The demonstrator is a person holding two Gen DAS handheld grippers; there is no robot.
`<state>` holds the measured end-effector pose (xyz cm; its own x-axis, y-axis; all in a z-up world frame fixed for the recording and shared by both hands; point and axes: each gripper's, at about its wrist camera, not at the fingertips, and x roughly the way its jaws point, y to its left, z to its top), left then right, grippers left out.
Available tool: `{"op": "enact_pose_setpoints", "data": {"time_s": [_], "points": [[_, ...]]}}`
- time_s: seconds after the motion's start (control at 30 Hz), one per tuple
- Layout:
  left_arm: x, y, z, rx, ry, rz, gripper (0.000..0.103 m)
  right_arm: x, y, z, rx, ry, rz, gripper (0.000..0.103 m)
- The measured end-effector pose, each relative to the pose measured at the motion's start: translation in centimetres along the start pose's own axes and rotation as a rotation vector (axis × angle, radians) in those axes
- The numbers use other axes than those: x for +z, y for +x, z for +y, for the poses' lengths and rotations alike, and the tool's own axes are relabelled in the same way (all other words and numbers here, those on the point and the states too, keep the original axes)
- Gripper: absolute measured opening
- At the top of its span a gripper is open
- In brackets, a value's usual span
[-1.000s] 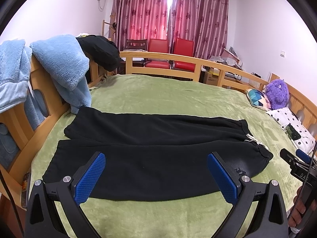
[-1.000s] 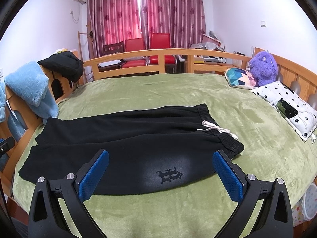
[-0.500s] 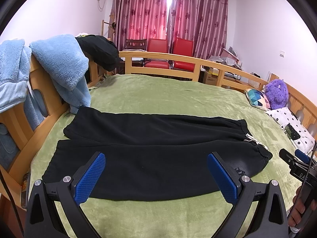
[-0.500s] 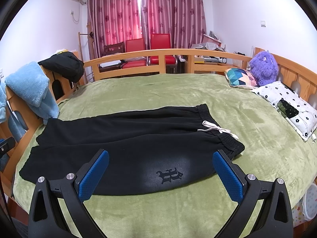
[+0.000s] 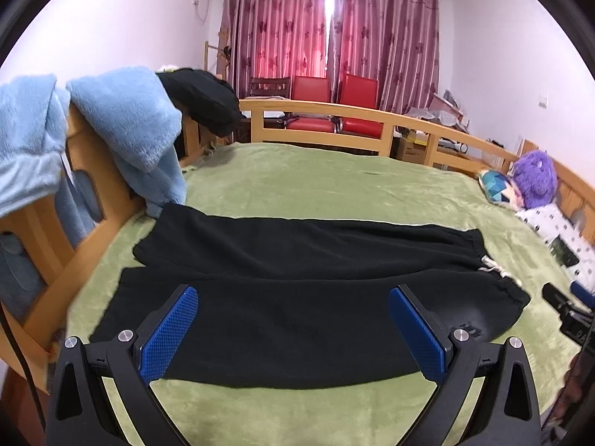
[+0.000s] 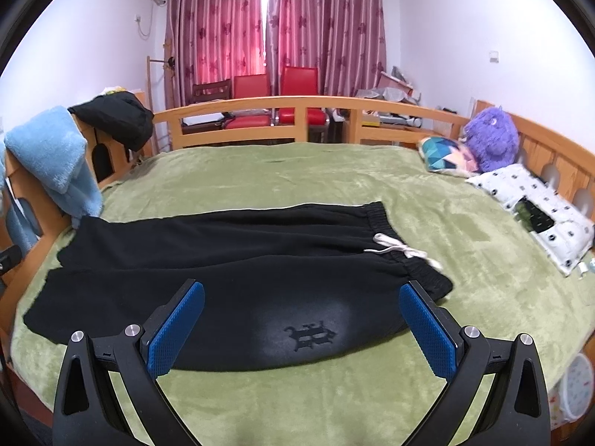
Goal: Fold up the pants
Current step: 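Grasp the black pants waistband with both grippers and lift it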
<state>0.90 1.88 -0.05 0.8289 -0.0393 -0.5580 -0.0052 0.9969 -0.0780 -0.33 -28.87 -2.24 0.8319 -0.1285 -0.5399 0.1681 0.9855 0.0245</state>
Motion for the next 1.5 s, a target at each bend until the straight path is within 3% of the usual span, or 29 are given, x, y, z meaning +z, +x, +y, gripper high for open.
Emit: {"op": "enact_pose_setpoints", "data": {"time_s": [0.13,0.33,0.43,0.5,0.67,0.8,0.9,1.0,1.2,1.5], "points": [[-0.2,0.2,0.9,0.02,-0.038,-0.025,0.103,0.4,0.6,0.2,0.012,-0.001,-0.007,0.103],[-0.5,0.3,1.1,0.046,0.004,-0.013,0.103,-1.0,1.1,-0.7,0.008,-0.016,-0.002,0.101],[-1.1,-0.2,1.4,0.073,-0.008,-0.022,0.102,-2.1,1.6,-1.8,0.1,0.041,0.066,0.097],[-1.5,-0.2,1.5,0.048,0.005,0.006,0.102,-2.6,2.2,-2.2,0.132,0.056,0.111,0.086],[-3.4,0.4,2.6,0.072,-0.002,0.073,0.102,-3.8,2.9,-3.2,0.128,0.035,0.138,0.086],[-6.9,2.6,4.2,0.113,-0.015,0.141,0.103,-5.3,3.7,-5.1,0.119,0.027,0.155,0.086],[-9.5,5.3,5.8,0.109,-0.07,0.231,0.102,-6.8,5.2,-6.9,0.111,0.077,0.179,0.086],[-11.7,8.0,7.7,0.057,-0.163,0.297,0.102,-8.3,6.6,-8.4,0.099,0.113,0.204,0.085],[-13.7,11.4,11.2,0.051,-0.313,0.322,0.102,-10.7,9.5,-10.9,0.02,0.105,0.227,0.084],[-15.1,15.9,16.5,0.034,-0.51,0.356,0.102,-12.5,15.9,-14.0,0.036,0.326,0.31,0.084]]}}
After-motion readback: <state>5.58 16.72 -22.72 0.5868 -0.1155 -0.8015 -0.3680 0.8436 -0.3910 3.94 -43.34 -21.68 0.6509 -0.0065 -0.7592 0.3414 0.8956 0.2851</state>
